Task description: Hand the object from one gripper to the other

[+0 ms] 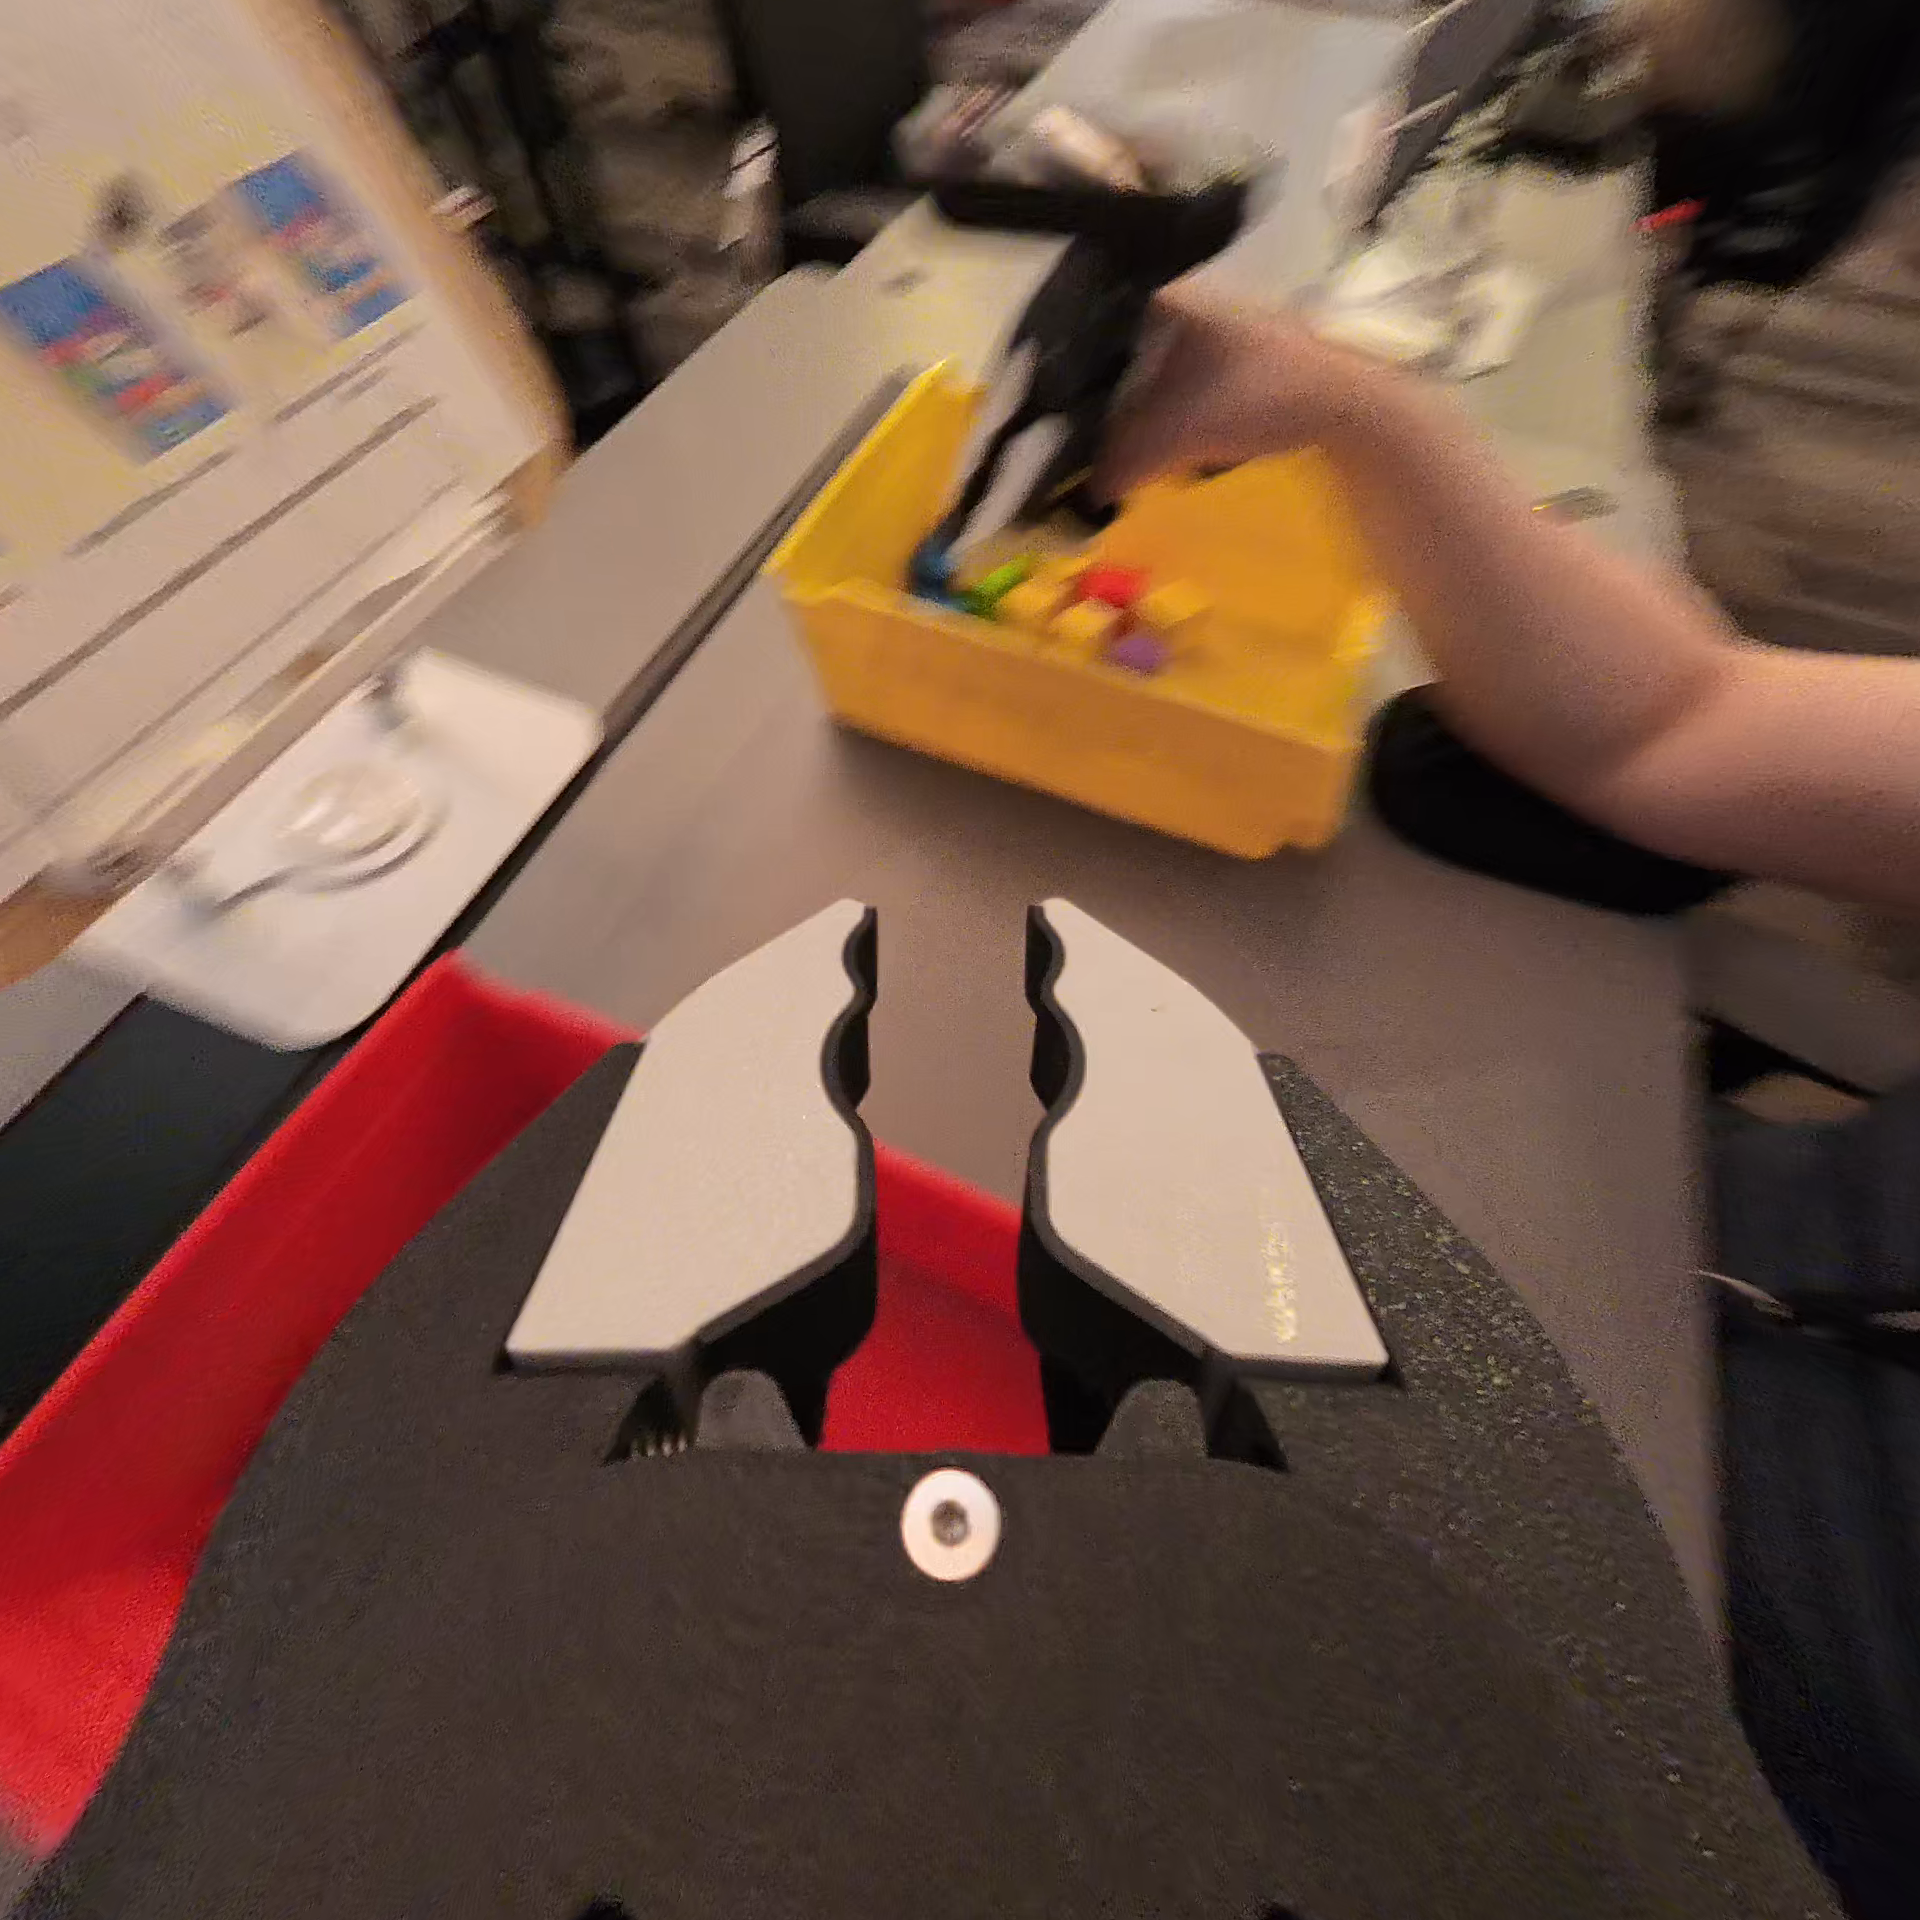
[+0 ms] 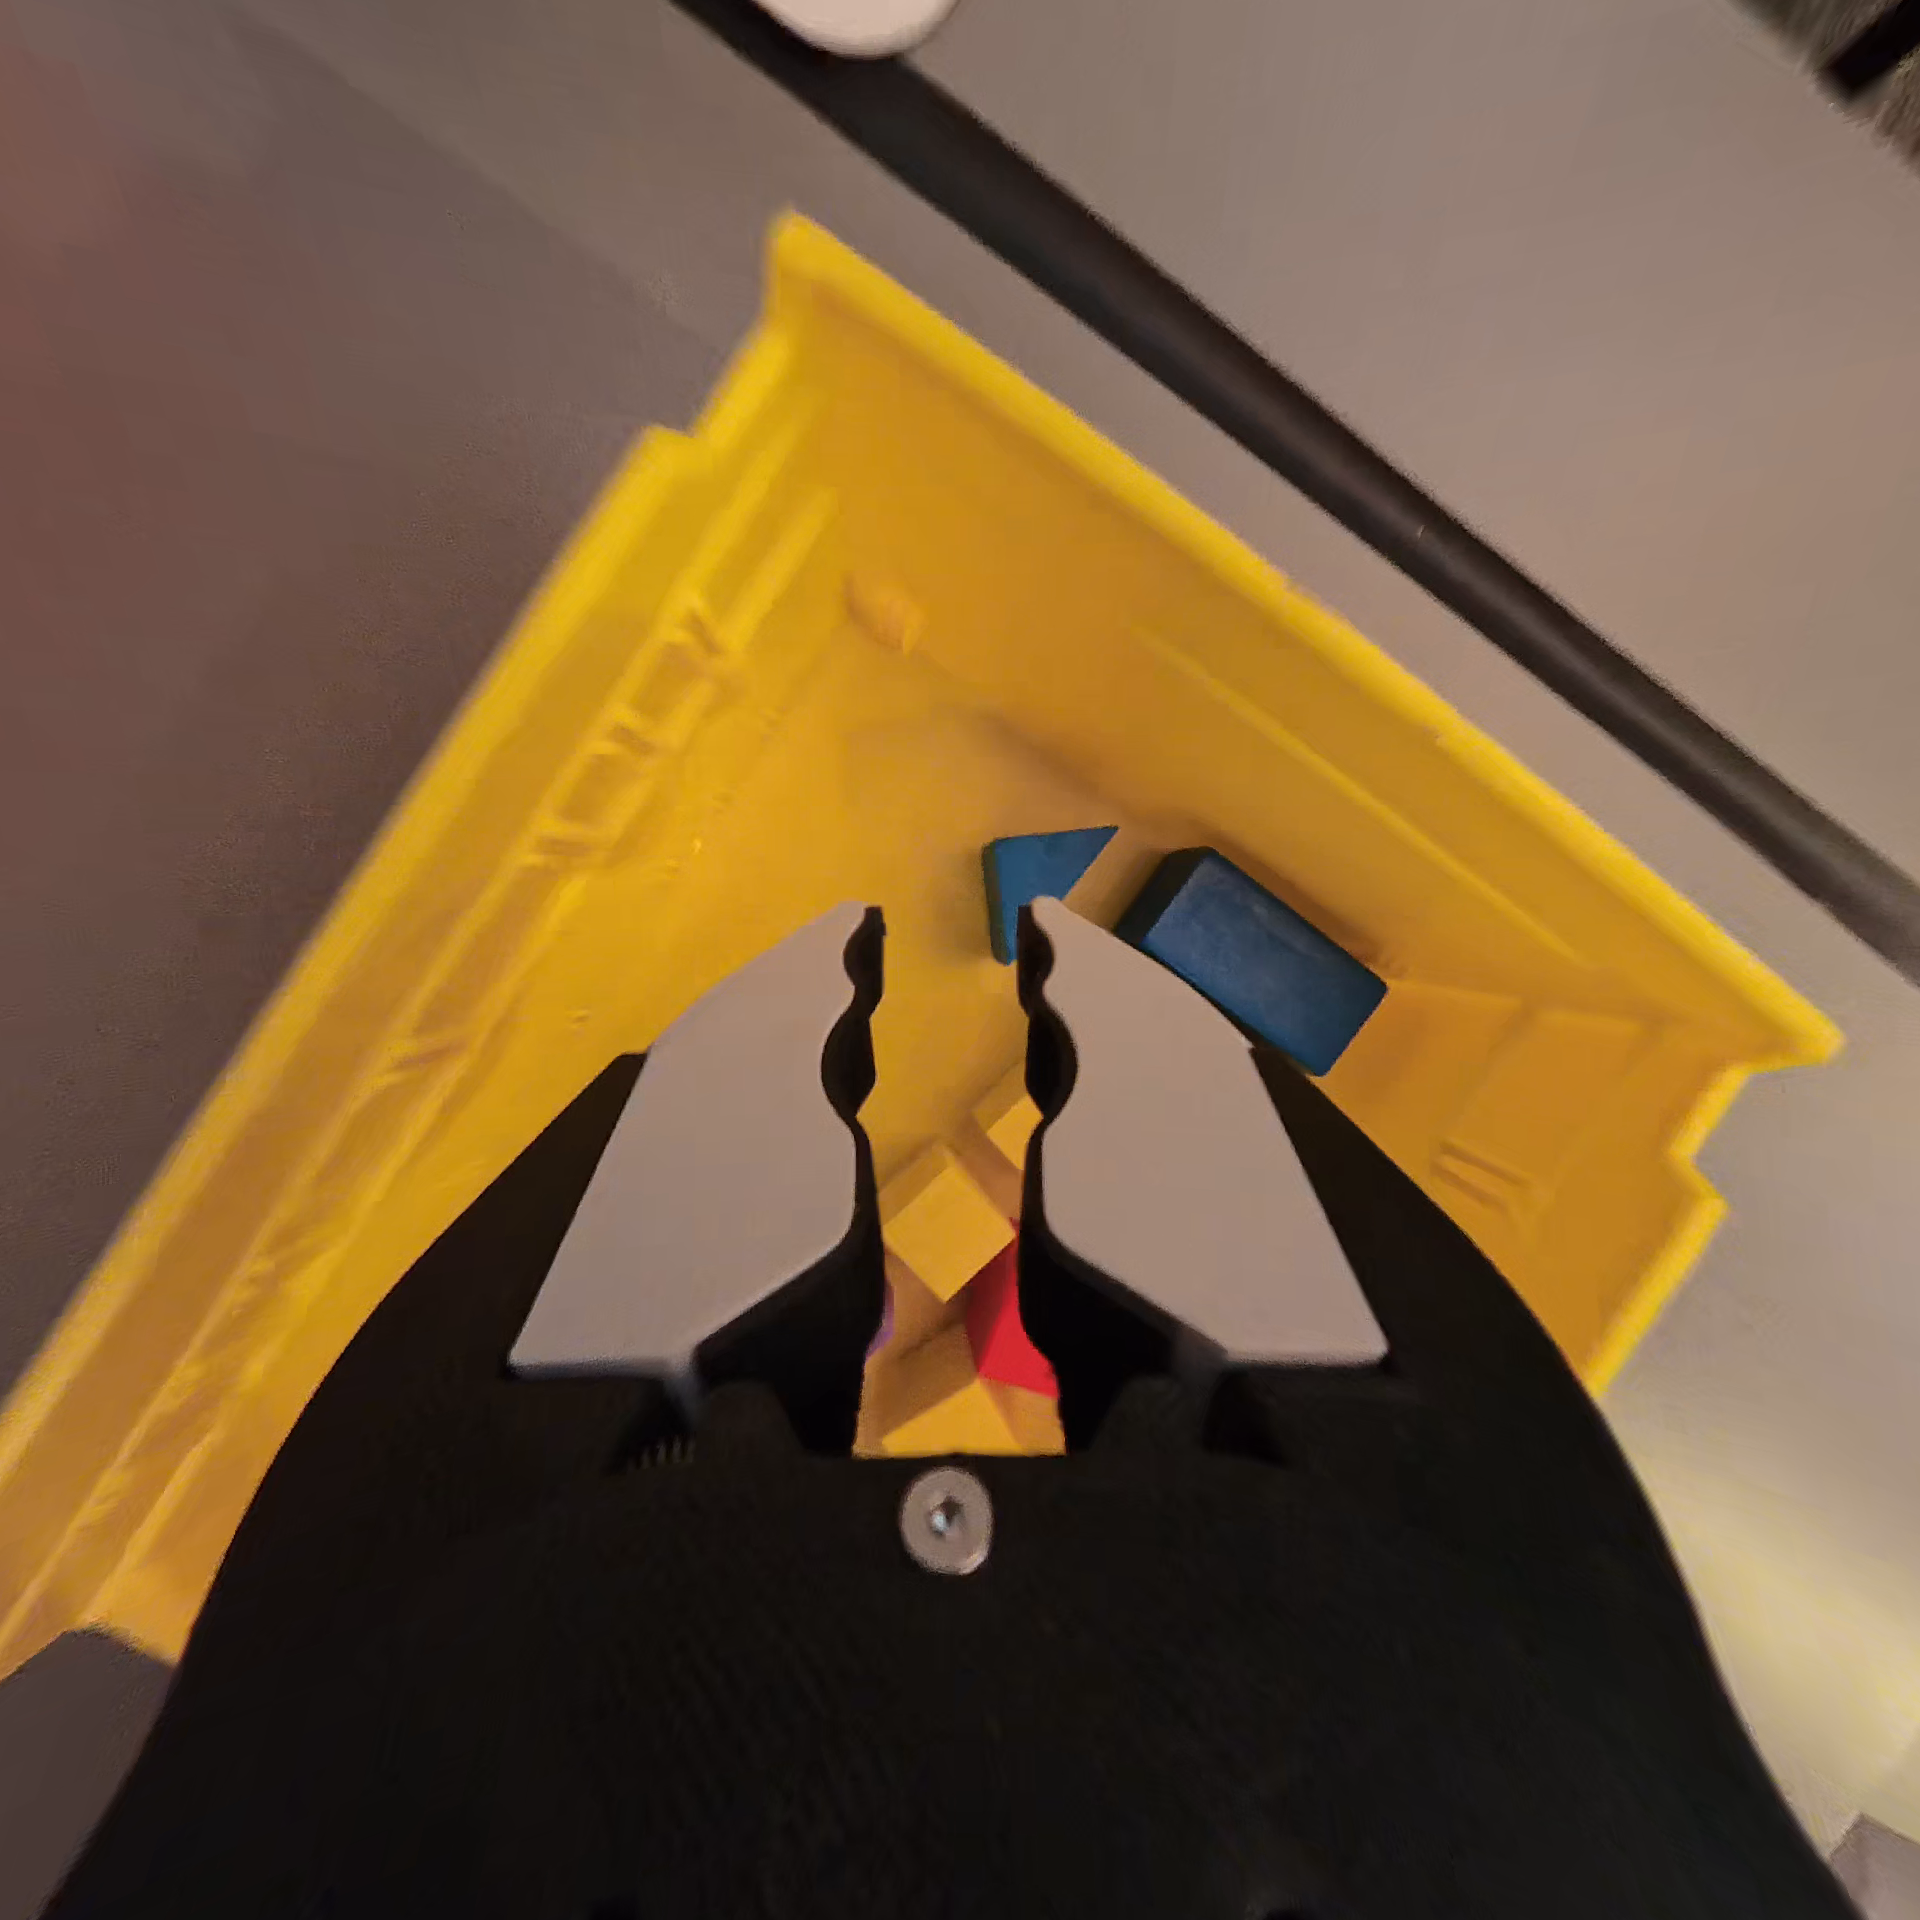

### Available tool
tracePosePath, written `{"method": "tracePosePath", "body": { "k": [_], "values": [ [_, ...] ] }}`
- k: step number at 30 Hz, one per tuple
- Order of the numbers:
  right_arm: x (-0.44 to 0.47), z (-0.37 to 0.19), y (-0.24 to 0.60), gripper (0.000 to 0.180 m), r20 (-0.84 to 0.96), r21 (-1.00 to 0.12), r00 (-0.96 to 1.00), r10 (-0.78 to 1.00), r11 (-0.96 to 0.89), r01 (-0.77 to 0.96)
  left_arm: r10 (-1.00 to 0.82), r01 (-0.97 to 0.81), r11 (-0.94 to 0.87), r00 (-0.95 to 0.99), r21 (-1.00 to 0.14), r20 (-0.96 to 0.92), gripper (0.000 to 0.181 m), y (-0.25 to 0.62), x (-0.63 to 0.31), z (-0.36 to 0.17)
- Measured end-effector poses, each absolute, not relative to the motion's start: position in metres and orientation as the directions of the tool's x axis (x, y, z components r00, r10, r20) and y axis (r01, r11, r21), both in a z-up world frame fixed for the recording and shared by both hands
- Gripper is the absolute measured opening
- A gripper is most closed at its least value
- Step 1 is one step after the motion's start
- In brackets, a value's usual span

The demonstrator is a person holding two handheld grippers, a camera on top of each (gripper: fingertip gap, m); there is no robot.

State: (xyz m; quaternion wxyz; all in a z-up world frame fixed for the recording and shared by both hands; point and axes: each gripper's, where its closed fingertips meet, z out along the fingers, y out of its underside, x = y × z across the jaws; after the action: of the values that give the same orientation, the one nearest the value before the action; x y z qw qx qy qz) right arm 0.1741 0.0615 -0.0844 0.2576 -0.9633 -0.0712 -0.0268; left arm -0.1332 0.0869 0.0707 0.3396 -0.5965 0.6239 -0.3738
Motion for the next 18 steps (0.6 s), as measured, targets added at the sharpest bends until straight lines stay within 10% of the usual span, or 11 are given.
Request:
{"method": "tracePosePath", "body": {
  "k": [5,18],
  "values": [
    [0.162,-0.028,0.049,0.026,0.118,-0.615,0.983,0.139,-0.767,0.182,-0.968,-0.723,-0.061,0.21,-0.688,-0.135,0.032,0.173,-0.149,-0.004],
    [0.157,-0.01,0.03,0.026,0.127,-0.627,0.973,0.193,-0.745,0.23,-0.94,-0.839,0.113,0.084,-0.532,-0.332,0.051,0.215,-0.126,-0.101]
  ]
}}
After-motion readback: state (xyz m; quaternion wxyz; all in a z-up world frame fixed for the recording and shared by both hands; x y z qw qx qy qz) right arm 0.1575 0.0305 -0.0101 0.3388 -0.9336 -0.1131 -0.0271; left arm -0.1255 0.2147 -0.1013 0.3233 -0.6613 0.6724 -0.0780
